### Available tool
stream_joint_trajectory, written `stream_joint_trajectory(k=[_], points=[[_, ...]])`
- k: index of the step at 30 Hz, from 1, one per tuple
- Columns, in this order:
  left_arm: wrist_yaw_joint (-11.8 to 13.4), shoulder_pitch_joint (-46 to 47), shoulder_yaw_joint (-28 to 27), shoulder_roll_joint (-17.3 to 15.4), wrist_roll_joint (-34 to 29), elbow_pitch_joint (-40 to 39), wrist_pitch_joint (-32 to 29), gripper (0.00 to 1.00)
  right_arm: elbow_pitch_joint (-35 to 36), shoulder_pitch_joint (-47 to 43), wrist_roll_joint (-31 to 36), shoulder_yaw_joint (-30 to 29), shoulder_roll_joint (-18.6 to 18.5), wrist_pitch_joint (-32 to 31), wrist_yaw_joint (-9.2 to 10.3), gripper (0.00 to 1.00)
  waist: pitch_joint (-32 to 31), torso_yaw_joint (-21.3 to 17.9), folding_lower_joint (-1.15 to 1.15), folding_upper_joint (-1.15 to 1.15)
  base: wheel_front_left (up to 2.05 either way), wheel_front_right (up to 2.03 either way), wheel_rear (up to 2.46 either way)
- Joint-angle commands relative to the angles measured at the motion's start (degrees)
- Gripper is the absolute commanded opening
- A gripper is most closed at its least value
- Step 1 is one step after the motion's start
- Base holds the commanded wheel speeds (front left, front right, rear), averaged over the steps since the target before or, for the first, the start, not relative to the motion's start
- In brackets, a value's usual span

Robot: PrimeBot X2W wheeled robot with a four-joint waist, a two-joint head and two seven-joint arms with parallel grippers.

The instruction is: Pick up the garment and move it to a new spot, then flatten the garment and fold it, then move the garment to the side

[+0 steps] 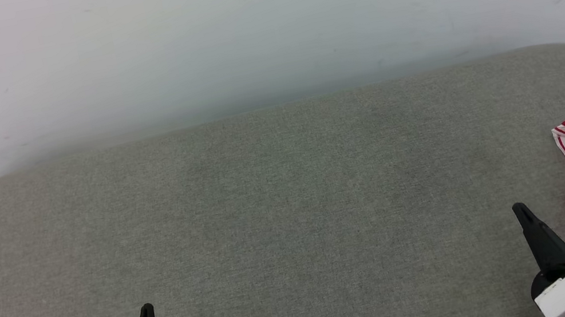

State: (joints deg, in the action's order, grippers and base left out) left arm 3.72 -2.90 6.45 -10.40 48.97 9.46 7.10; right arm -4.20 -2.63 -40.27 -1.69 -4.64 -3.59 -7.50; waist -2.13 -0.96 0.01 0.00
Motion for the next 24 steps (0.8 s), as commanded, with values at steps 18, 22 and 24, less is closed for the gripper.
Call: stream_joint_trajectory(k=[18,22,24], points=[[-3.2,3.6,-3.5,1.6,12.0,0.6,-3.5,0.00,-2.2,3.6,-14.2,-1.4,0.5,-0.9,0.00,0.00,0.4,0.2,0.00,0.00,0.00,0.00,0.00],[-3.8,4.0,-4.2,2.0,14.3,0.9,-4.1,0.00,-2.7,4.1,-16.9,-1.7,0.6,-1.0,0.00,0.00,0.5,0.2,-0.01,0.00,0.00,0.00,0.00],[-4.0,4.2,-4.5,2.2,15.4,1.0,-4.5,0.00,-3.0,4.2,-18.2,-1.8,0.7,-1.0,0.00,0.00,0.6,0.2,-0.01,0.00,0.00,0.00,0.00]])
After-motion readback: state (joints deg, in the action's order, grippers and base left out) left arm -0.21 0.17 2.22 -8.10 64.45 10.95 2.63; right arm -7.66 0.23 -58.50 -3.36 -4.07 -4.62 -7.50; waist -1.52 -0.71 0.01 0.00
